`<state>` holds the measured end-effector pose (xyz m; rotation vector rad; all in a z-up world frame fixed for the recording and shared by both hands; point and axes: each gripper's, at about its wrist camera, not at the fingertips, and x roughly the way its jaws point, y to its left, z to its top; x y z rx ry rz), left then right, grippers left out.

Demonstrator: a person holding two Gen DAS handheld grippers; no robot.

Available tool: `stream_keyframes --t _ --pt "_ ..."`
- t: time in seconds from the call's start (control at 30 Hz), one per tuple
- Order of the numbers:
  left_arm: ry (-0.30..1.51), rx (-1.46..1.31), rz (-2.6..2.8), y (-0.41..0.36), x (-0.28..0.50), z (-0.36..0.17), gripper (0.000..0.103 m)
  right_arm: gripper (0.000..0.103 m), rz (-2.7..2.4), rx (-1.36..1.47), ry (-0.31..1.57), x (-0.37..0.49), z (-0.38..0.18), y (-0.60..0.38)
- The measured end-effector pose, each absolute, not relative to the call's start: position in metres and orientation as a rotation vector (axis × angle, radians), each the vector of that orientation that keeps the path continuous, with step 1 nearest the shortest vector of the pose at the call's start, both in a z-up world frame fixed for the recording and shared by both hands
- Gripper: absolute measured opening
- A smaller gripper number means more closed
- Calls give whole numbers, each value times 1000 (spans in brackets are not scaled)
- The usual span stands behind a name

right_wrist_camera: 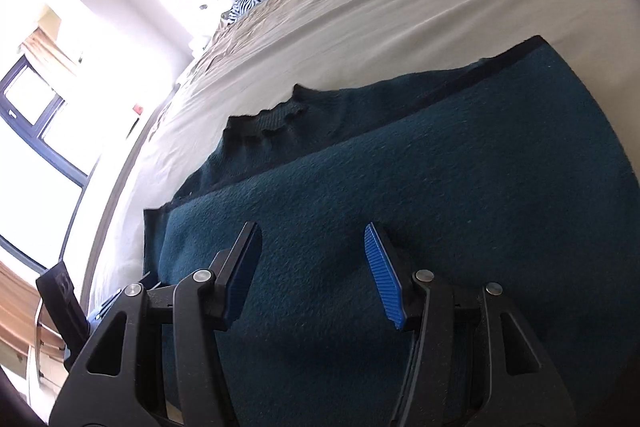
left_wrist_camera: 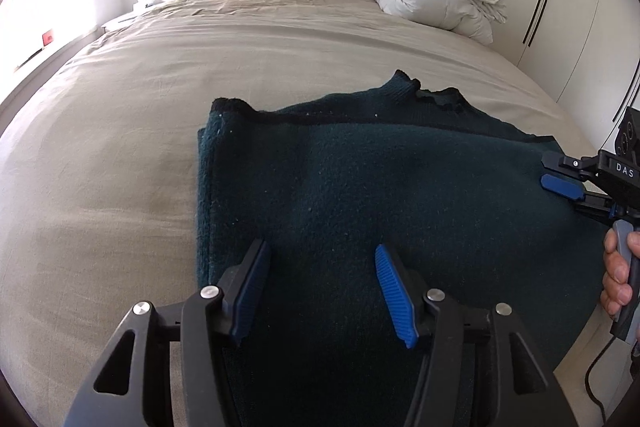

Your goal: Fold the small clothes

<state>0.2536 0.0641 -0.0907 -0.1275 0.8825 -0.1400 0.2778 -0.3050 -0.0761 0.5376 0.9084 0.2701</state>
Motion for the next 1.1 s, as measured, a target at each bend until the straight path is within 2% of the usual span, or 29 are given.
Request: stream_keyframes --t 0.1,0.2,0.4,0.7,0.73,0.83,0.87,0.93,1.0,1.1 --pt "887 -137 -135 65 251 -92 58 48 214 640 872 289 -83 -341" --pt "886 -140 -132 65 250 -92 58 42 157 691 852 295 -87 -365" --pt "886 -142 -130 65 250 -93 58 45 37 731 810 278 -80 -386" --pt "869 -170 -151 68 239 -83 58 46 233 705 848 244 -71 -342" --pt "857 -203 -152 73 232 -77 61 46 252 698 849 244 -69 -336" --pt "776 -306 -110 100 208 -59 93 53 328 675 871 246 -64 -314" --pt "767 -342 -97 110 202 -57 96 53 353 661 876 246 -61 -306" --pt "836 -458 -131 129 206 -68 93 53 403 634 885 247 -57 -292" --pt "925 -580 -188 142 212 -84 76 53 449 636 888 247 -54 -281" --pt "972 -628 -234 145 217 -88 73 53 497 652 910 251 -57 -266"
